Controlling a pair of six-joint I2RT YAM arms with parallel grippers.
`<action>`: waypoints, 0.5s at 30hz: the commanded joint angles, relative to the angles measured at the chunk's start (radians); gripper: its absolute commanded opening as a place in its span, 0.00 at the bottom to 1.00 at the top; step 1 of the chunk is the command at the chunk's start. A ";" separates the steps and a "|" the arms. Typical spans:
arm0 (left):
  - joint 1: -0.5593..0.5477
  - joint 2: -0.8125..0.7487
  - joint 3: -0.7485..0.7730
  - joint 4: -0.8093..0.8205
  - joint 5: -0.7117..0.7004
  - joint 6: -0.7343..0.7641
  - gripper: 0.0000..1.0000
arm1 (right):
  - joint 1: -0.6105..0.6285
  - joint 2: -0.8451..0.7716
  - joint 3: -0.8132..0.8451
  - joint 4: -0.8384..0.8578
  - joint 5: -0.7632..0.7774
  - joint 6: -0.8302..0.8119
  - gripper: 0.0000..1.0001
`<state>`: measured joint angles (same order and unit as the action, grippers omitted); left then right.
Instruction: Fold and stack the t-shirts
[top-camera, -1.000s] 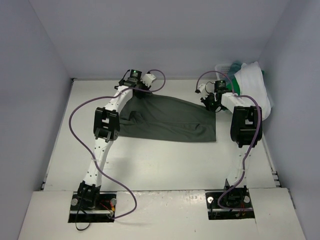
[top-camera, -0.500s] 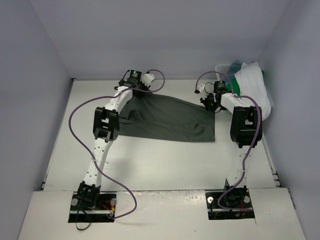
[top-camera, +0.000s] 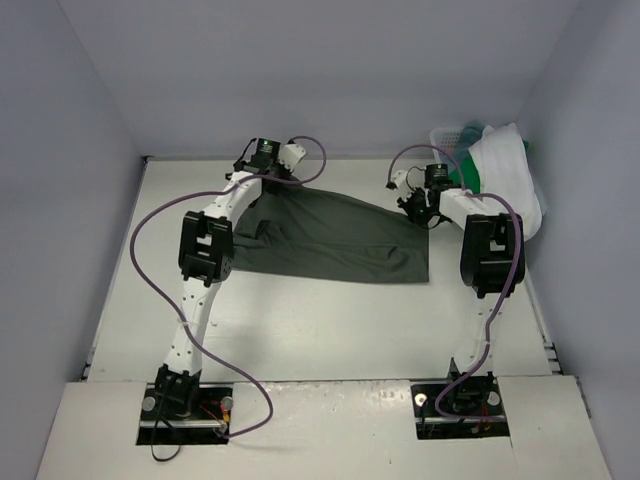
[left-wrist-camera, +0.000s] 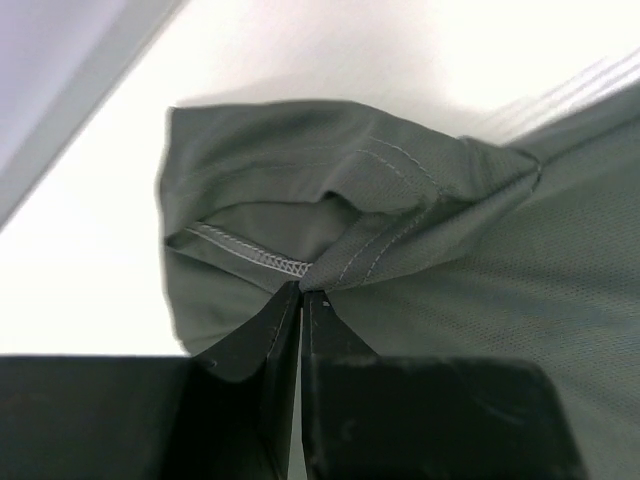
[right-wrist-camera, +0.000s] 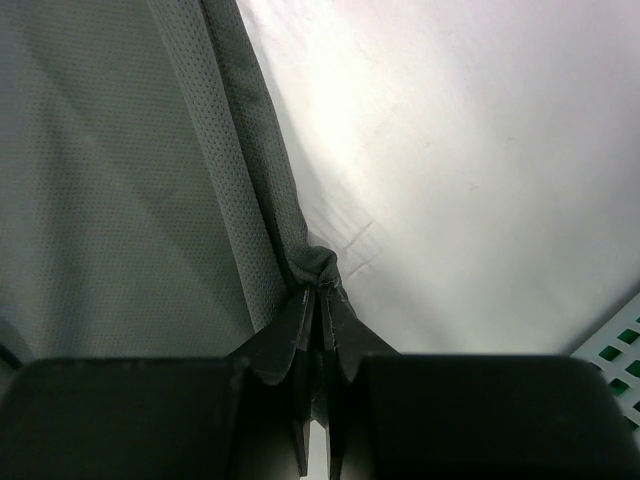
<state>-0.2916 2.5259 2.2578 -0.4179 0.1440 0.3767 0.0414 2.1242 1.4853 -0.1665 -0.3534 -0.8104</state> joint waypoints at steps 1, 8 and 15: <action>0.008 -0.163 0.005 0.076 -0.038 -0.015 0.00 | 0.028 0.019 -0.069 -0.163 -0.016 0.039 0.00; 0.008 -0.236 -0.073 0.113 -0.054 -0.036 0.00 | 0.034 -0.007 -0.095 -0.153 -0.009 0.045 0.00; 0.008 -0.292 -0.107 0.077 -0.041 -0.050 0.00 | 0.034 -0.049 -0.105 -0.136 0.017 0.069 0.00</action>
<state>-0.2916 2.3558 2.1597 -0.3679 0.1070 0.3504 0.0635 2.0842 1.4292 -0.1566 -0.3538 -0.7837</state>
